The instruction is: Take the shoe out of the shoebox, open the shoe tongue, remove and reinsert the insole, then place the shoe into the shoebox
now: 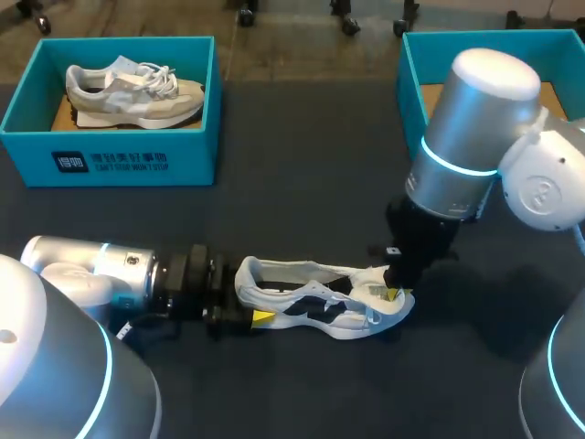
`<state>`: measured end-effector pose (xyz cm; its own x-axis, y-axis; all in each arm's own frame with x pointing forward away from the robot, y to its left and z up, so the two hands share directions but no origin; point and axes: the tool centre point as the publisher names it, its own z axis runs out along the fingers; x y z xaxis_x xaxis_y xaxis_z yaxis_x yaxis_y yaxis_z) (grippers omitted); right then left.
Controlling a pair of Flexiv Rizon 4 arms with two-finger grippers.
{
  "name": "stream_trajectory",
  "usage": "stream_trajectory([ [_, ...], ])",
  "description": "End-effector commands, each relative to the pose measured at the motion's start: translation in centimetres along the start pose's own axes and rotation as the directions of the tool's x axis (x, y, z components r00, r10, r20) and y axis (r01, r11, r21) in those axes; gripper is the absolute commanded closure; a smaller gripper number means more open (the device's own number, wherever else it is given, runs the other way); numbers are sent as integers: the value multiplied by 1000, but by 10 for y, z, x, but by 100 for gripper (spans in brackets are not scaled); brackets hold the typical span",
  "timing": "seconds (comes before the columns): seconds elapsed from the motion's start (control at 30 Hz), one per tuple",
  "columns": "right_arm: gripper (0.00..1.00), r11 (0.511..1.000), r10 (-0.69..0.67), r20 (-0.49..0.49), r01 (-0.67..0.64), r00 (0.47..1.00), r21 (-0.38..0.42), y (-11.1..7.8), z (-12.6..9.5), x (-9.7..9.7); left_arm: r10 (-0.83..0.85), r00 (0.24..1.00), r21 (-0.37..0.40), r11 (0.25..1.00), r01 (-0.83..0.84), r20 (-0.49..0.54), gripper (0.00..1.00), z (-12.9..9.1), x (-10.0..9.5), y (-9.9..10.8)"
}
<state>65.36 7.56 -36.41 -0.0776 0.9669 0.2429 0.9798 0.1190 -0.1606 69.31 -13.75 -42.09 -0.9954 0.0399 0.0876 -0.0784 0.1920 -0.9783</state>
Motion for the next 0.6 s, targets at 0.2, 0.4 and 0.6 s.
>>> stream_trajectory([
  [0.2,58,1000,-8,-27,9,1000,22,-2,-8,-6,0,1000,1,1000,0,2,100,3,-3,5],
  [0.4,18,999,8,45,-10,999,48,-9,-33,0,0,1000,1,1000,0,2,100,3,-3,5],
  [0.6,18,998,3,119,-9,993,55,-16,-61,9,0,1000,1,1000,0,2,100,3,-3,5],
])
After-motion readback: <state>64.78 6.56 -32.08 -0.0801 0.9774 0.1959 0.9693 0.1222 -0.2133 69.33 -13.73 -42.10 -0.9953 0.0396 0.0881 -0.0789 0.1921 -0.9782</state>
